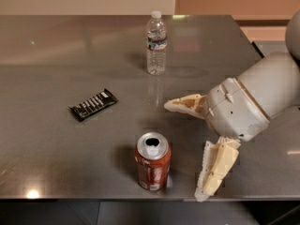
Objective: Move coke can near water bottle
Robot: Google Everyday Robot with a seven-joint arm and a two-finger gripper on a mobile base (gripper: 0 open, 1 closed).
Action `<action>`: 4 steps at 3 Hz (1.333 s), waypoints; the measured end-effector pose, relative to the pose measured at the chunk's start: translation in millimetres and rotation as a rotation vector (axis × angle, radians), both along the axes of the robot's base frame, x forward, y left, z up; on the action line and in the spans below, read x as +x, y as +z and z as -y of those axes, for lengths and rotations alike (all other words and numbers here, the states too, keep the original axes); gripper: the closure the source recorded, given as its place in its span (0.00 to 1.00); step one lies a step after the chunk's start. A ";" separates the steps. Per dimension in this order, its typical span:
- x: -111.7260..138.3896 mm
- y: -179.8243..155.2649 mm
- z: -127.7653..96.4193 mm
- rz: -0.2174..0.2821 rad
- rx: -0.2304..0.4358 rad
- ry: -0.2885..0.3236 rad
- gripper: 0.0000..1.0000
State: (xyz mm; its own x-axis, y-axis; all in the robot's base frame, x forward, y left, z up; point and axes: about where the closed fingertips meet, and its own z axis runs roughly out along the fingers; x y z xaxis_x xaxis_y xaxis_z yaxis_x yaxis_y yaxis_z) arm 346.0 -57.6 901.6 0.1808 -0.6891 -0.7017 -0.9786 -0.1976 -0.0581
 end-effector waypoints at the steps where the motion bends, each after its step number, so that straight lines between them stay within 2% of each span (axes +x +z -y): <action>1: -8.9 -2.1 -11.7 -0.010 0.033 0.014 0.00; 2: -13.8 -3.5 -19.1 -0.018 0.052 0.022 0.00; 4: -9.7 -16.1 -46.4 -0.063 0.082 -0.043 0.04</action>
Offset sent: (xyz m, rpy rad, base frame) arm -0.0044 0.0502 -0.0241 0.0986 0.0887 -0.0793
